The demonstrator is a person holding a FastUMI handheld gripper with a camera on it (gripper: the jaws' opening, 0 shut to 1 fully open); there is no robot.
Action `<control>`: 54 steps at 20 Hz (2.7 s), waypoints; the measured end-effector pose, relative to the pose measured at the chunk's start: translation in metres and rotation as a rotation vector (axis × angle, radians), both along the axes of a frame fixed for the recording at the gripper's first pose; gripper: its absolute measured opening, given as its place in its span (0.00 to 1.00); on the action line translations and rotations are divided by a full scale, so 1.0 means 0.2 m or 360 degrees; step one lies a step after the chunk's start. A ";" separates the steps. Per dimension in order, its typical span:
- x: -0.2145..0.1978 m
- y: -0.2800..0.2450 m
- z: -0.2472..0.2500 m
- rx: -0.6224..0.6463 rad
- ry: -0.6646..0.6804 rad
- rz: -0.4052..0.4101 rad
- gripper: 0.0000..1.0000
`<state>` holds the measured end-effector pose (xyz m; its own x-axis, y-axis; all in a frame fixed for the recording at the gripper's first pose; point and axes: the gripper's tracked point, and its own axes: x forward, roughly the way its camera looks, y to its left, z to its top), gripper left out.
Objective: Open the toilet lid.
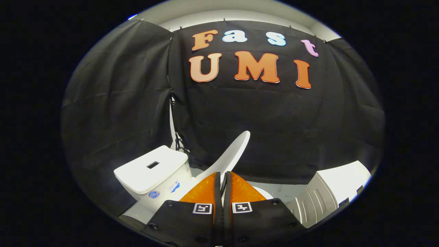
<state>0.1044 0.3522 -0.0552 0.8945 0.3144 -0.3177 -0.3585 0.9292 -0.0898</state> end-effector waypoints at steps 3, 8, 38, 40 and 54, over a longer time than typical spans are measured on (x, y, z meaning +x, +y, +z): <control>-0.01 0.10 0.04 0.0073 0.0032 0.0018 0.08; -0.03 0.29 0.09 0.0080 0.0054 0.0081 0.08; -0.25 1.45 0.00 -0.0067 0.0017 0.0420 0.08; -0.25 1.51 -0.03 -0.0076 0.0005 0.0425 0.08; -0.30 1.68 -0.11 -0.0183 -0.0042 0.0385 0.16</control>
<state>0.0449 0.6885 -0.0763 0.8062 0.4834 -0.3412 -0.5651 0.8000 -0.2019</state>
